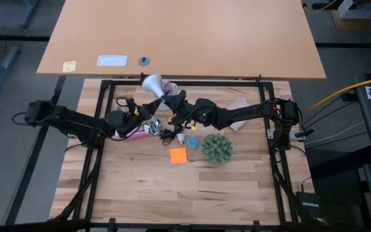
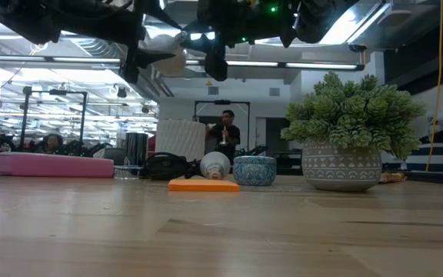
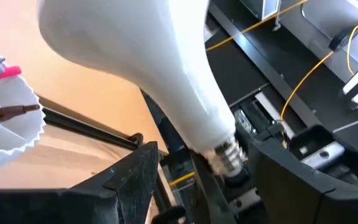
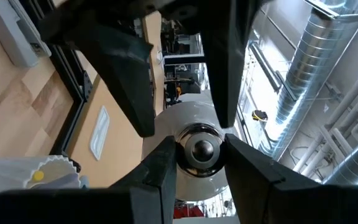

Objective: Screw lightbulb
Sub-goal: Insert the lightbulb into the silver lamp

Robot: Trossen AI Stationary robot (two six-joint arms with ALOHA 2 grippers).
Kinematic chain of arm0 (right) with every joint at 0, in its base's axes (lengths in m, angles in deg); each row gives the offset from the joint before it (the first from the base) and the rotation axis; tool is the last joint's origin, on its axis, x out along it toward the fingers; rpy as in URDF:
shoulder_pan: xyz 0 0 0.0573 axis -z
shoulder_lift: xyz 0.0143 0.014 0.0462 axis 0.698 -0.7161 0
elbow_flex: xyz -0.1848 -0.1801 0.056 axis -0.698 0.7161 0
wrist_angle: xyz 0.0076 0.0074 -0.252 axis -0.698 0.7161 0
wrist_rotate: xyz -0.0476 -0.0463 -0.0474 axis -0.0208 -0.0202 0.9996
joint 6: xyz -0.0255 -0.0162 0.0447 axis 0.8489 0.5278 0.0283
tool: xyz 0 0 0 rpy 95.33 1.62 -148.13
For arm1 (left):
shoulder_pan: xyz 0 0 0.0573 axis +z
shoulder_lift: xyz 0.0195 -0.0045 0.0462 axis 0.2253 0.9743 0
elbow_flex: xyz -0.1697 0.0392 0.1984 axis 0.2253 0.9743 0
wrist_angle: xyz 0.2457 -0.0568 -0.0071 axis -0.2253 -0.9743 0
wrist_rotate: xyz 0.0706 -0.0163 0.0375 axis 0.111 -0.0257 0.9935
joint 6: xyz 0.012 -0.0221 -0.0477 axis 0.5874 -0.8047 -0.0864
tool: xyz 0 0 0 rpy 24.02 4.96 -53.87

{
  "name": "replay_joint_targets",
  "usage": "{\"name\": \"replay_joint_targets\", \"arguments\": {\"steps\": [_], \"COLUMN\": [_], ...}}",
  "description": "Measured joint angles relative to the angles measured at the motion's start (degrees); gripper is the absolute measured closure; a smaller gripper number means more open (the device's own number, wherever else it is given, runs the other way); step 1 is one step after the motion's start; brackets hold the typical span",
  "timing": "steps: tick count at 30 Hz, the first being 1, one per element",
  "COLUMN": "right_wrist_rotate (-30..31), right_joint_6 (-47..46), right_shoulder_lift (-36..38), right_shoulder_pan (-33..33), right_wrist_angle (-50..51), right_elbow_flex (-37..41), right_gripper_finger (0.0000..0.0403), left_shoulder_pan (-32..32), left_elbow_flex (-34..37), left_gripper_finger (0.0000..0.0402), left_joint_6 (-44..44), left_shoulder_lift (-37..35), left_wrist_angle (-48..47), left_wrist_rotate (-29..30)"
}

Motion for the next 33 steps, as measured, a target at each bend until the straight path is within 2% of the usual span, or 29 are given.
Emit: {"name": "replay_joint_targets", "arguments": {"steps": [15, 24, 33], "right_wrist_rotate": [-4.5, -10.9, -9.0], "right_joint_6": [1.1, 1.0, 1.0], "right_shoulder_lift": [0.2, 0.2, 0.1], "right_shoulder_pan": [0.1, 0.1, 0.0], "right_wrist_angle": [-0.1, -0.1, -0.3], "right_elbow_flex": [-0.1, -0.1, -0.1], "right_gripper_finger": [0.0285, 0.0285, 0.0285], "left_shoulder_pan": [3.5, 3.4, 3.4], "left_elbow_flex": [0.0, 0.0, 0.0], "left_gripper_finger": [0.0160, 0.0160, 0.0160], "left_joint_6": [-1.1, -1.6, -1.0], "left_shoulder_lift": [0.1, 0.1, 0.1], "left_wrist_angle": [4.1, 4.2, 4.2], "left_wrist_rotate": [-0.1, -2.2, -2.3]}}
